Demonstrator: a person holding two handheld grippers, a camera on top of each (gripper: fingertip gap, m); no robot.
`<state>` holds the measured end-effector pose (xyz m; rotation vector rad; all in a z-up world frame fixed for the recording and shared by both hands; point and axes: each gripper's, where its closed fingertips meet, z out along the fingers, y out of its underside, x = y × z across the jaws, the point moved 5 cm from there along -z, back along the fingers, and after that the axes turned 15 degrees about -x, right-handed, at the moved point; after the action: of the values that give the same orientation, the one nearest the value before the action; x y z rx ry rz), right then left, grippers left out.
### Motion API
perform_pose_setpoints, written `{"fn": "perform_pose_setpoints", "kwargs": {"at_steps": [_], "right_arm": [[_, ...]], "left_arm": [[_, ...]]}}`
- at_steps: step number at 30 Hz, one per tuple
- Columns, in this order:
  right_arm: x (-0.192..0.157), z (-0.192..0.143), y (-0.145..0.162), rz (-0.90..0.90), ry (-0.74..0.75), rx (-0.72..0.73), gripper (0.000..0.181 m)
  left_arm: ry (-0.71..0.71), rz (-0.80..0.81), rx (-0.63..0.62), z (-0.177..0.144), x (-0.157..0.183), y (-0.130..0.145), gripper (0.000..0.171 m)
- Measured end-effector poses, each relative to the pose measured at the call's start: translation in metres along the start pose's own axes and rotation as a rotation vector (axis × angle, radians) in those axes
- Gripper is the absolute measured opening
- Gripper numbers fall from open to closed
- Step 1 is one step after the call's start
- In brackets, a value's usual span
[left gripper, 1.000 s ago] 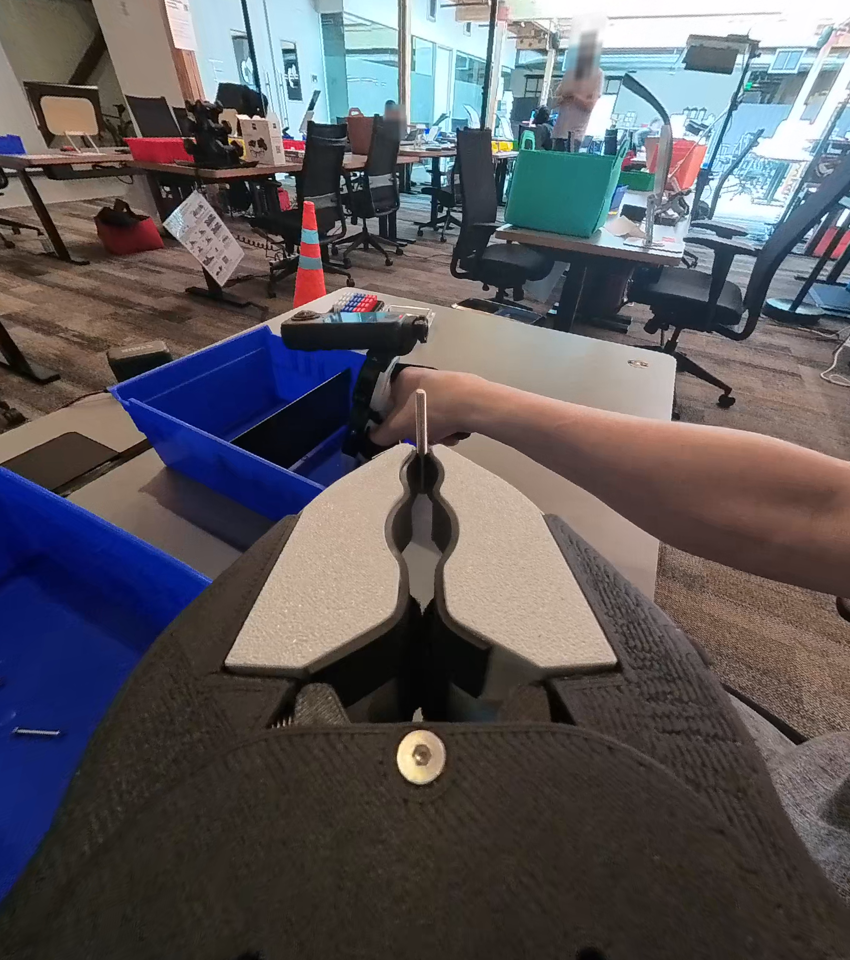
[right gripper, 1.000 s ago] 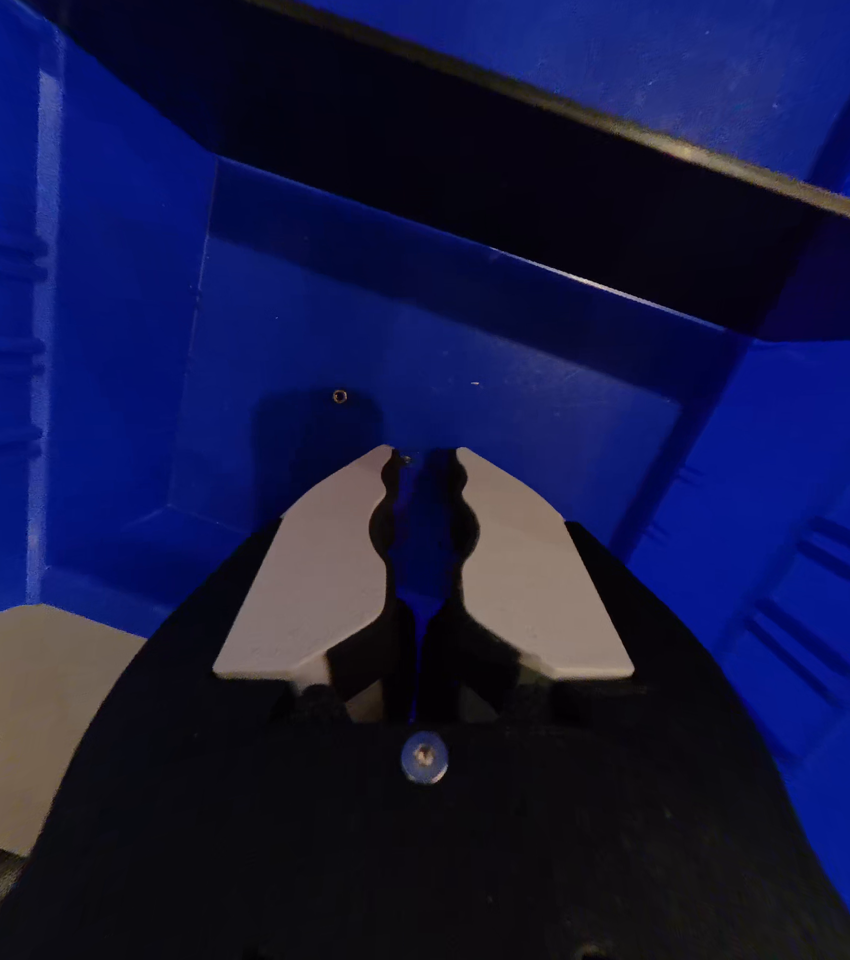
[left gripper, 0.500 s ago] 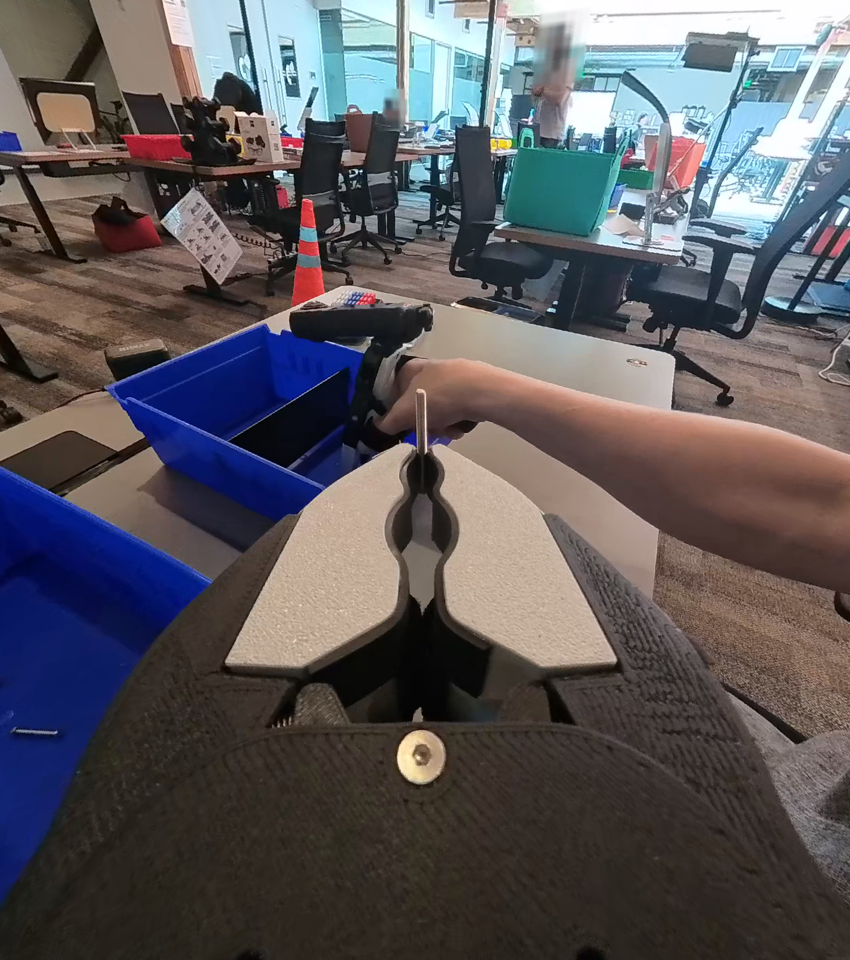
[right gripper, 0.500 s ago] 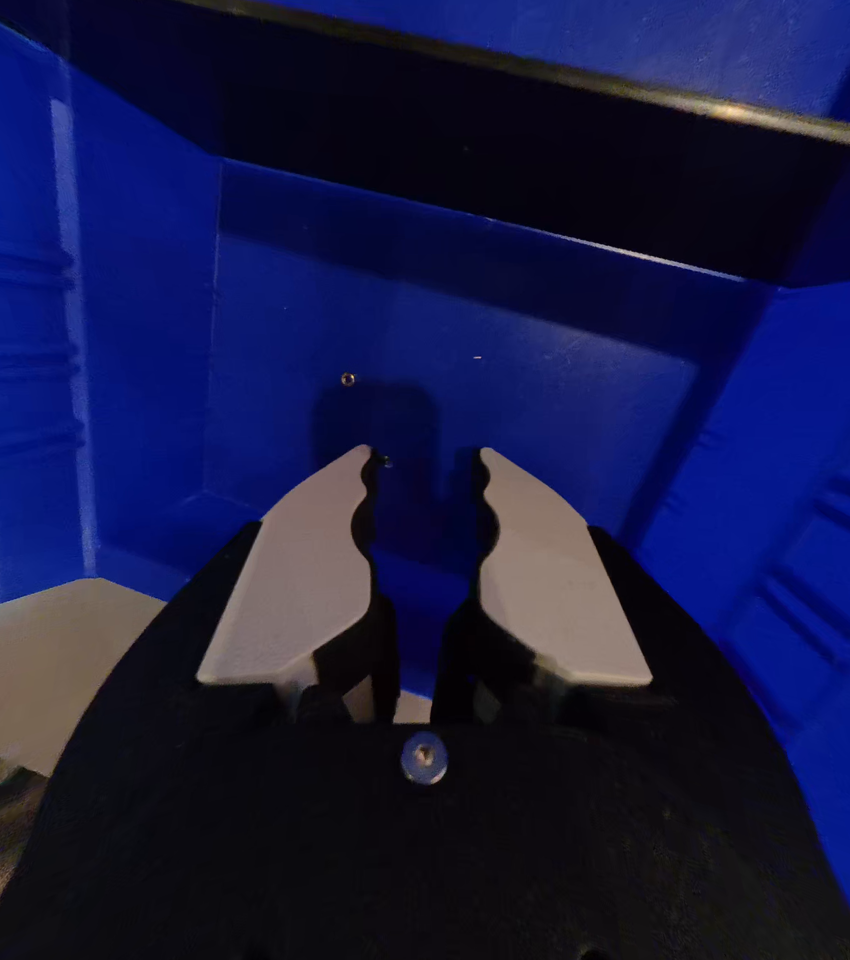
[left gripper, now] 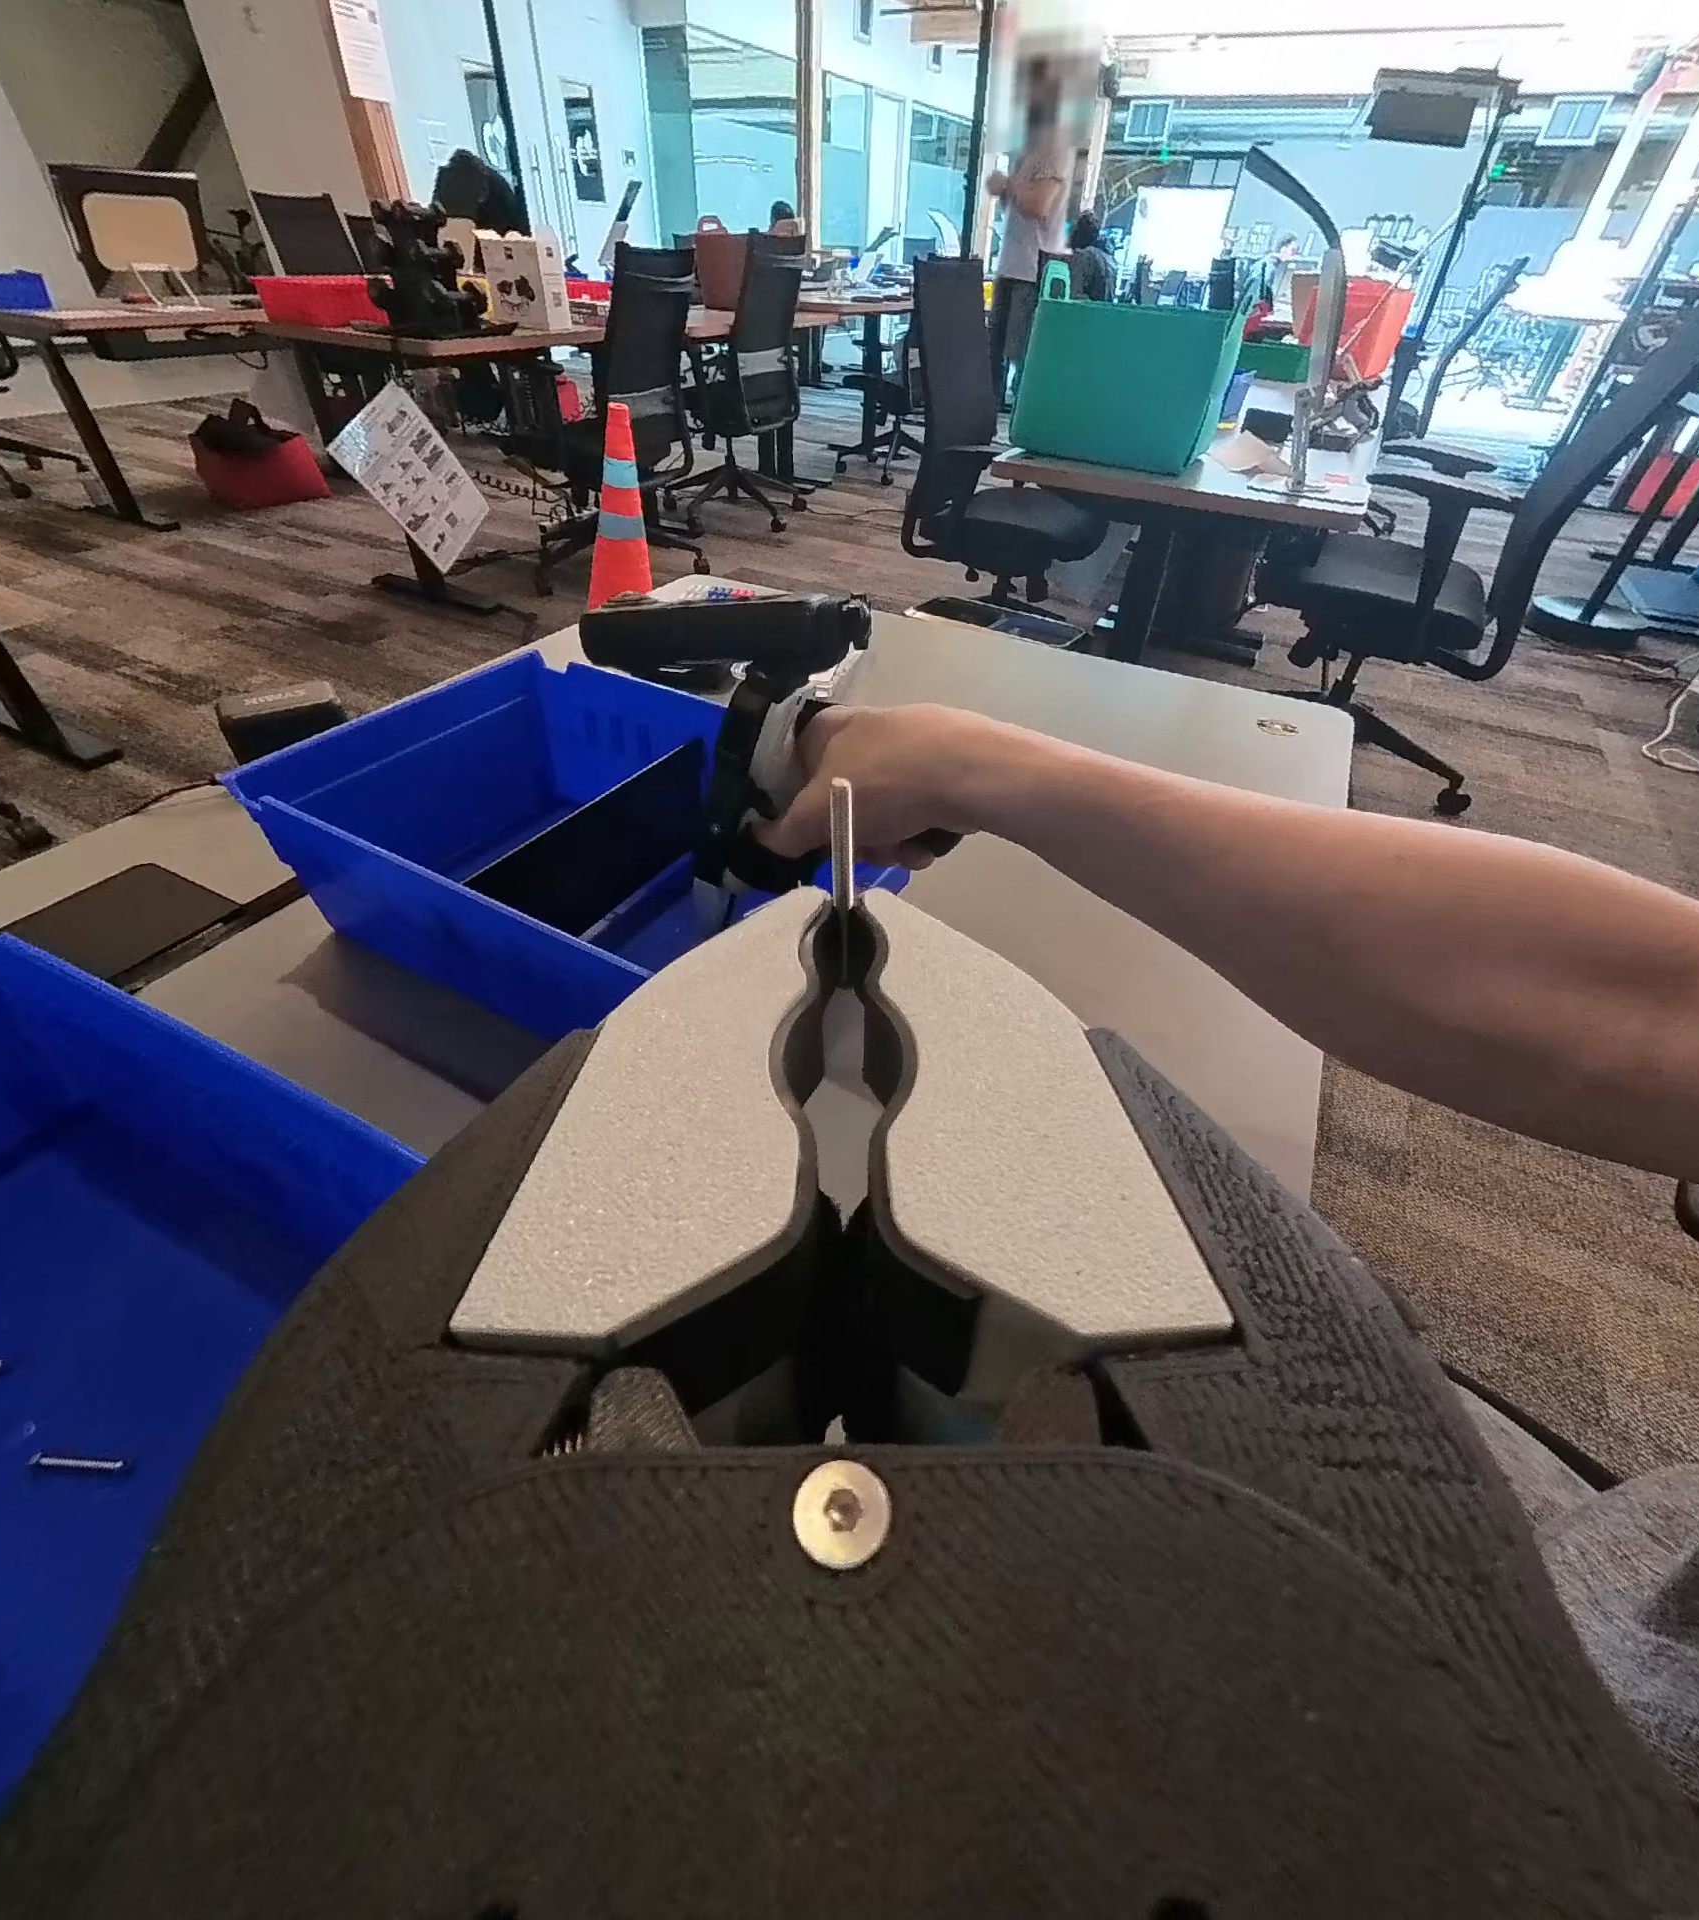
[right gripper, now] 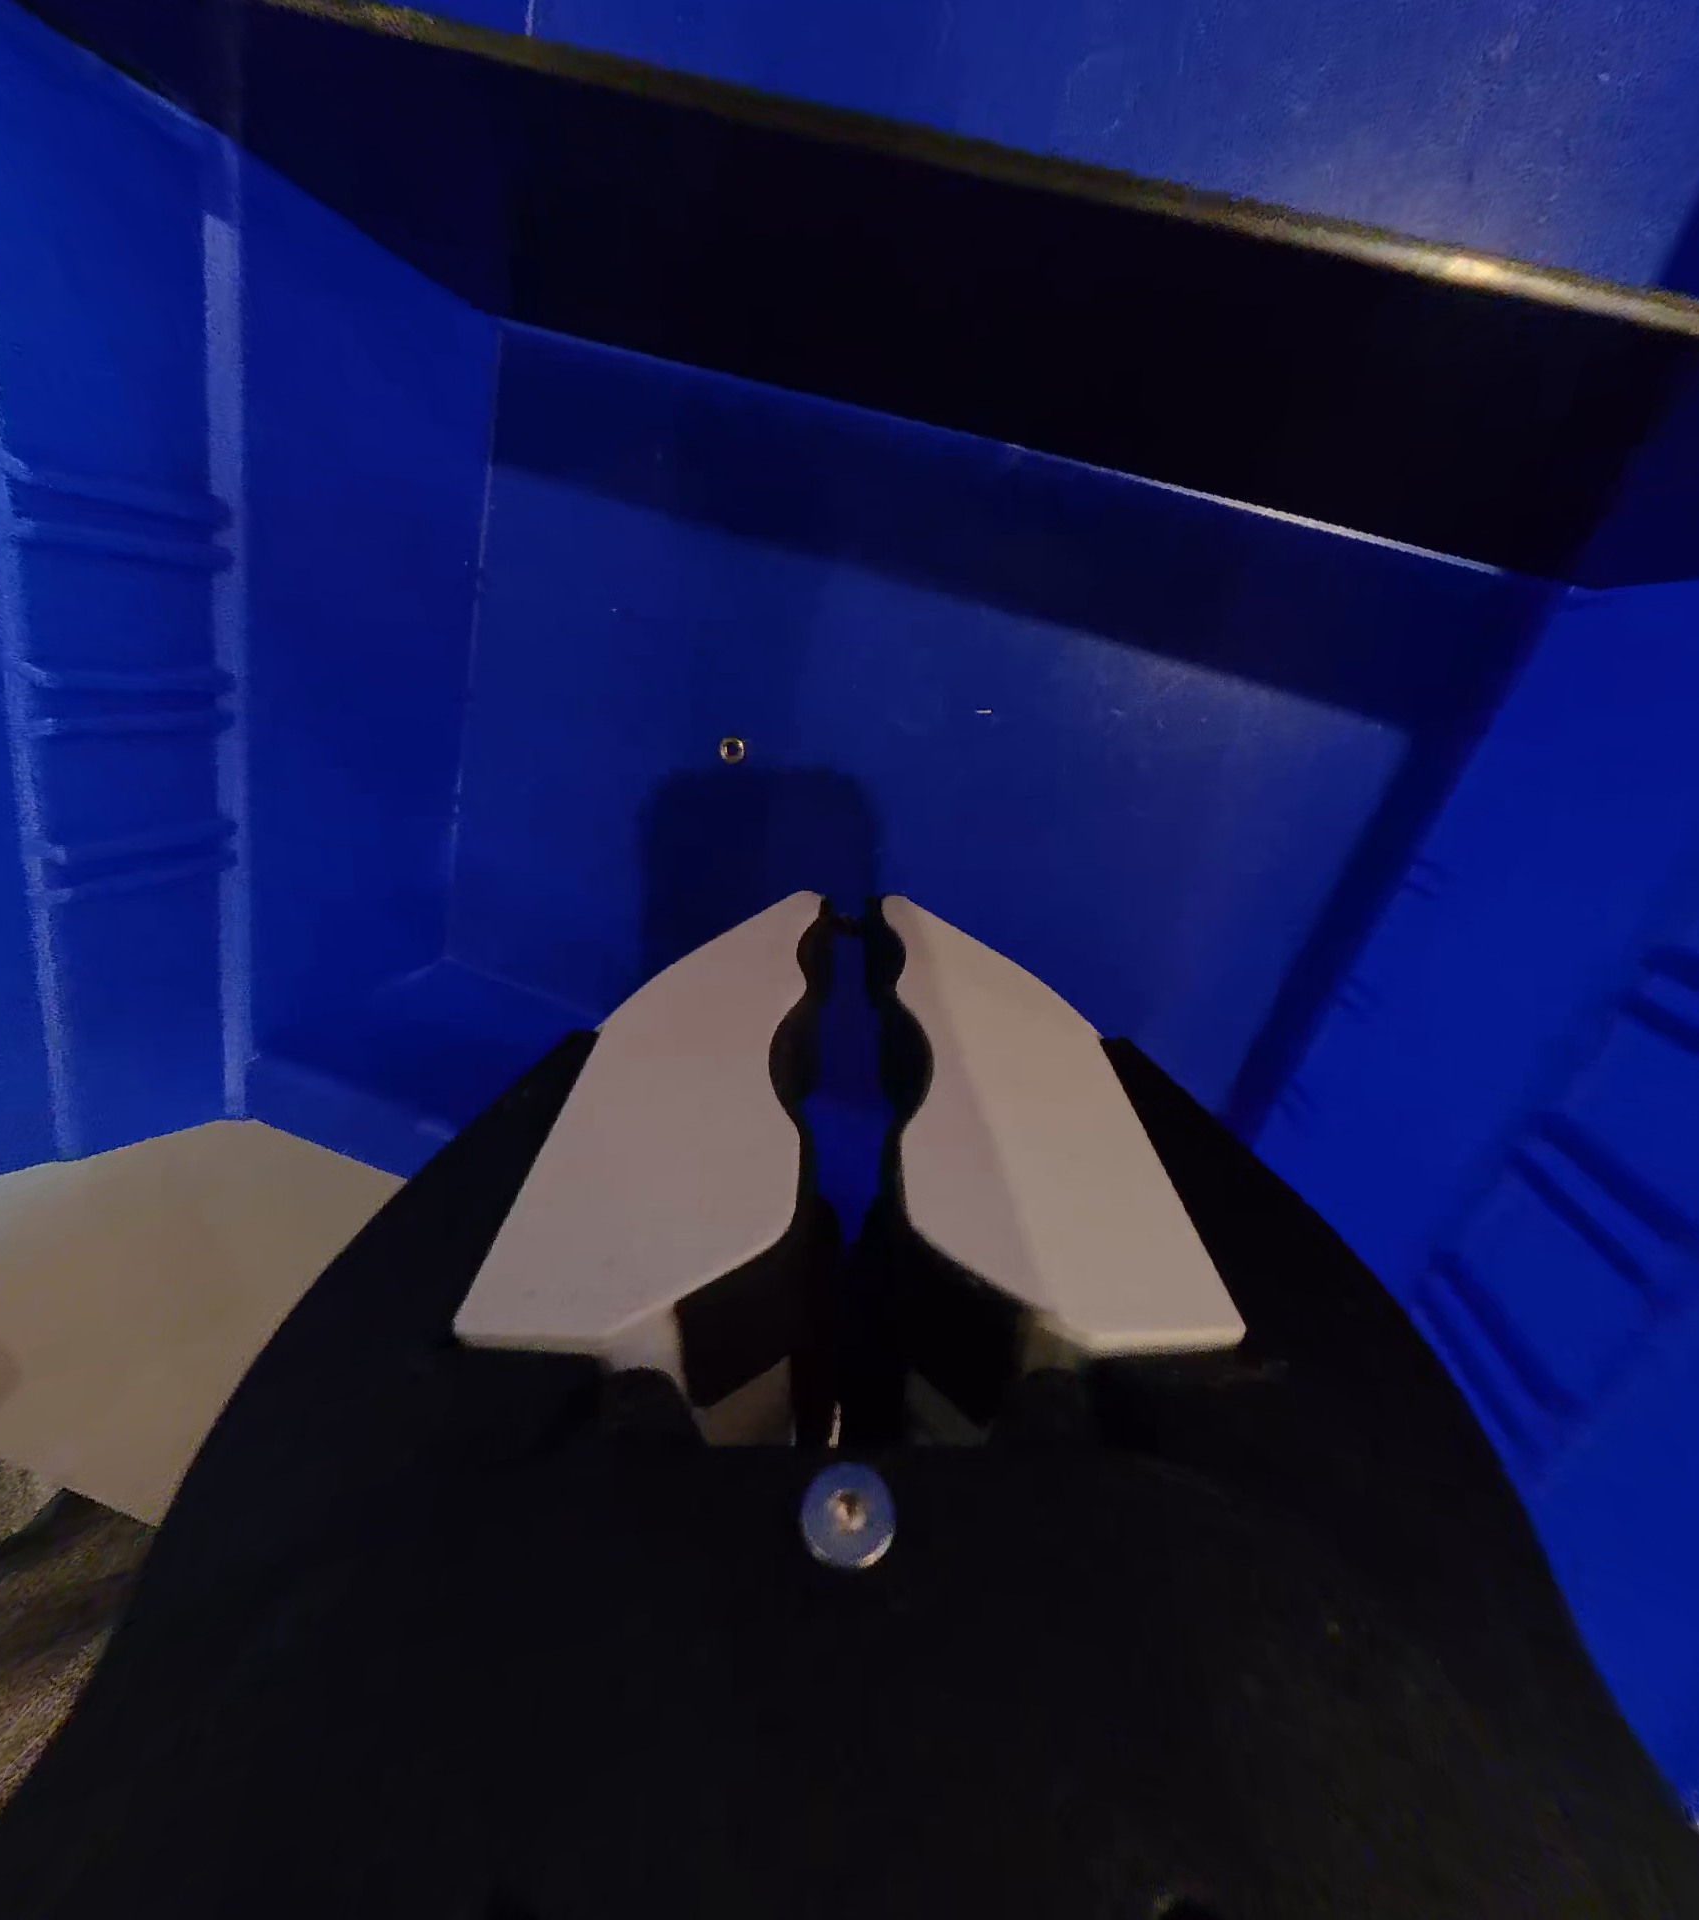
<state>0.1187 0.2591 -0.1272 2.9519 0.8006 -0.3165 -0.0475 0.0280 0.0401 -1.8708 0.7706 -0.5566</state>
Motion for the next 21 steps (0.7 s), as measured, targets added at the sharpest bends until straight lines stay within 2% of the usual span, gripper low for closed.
{"fn": "perform_pose_setpoints", "kwargs": {"at_steps": [7,9,12,14,15,20,21], "right_arm": [[-0.0005,-0.0001,-0.0002,-0.009,0.008,-0.002,0.008],[-0.0001,0.0002,-0.0003,-0.006,0.02,-0.004,0.02],[-0.0009,0.0004,-0.0002,-0.007,0.024,-0.004,0.023],[-0.0024,0.0001,0.0,-0.016,0.018,-0.004,0.016],[-0.0035,-0.0003,0.0003,-0.024,0.015,-0.003,0.006],[-0.0031,-0.0034,-0.0011,-0.021,0.036,0.018,0.006],[-0.0032,-0.0036,-0.001,-0.014,0.028,0.016,0.015]], "left_arm": [[0.001,0.002,0.0,-0.0001,0.0002,-0.0001,0.002],[0.006,0.002,0.001,-0.0005,0.0007,-0.0002,0.002],[0.005,0.004,0.004,-0.0012,0.0008,-0.0006,0.002],[0.005,0.005,0.006,-0.0019,0.001,-0.0009,0.002],[0.004,0.005,0.007,-0.0021,0.001,-0.0011,0.002],[0.006,0.007,0.007,-0.0027,0.0014,-0.0013,0.002],[0.005,0.008,0.009,-0.0028,0.0014,-0.0014,0.002]]}}
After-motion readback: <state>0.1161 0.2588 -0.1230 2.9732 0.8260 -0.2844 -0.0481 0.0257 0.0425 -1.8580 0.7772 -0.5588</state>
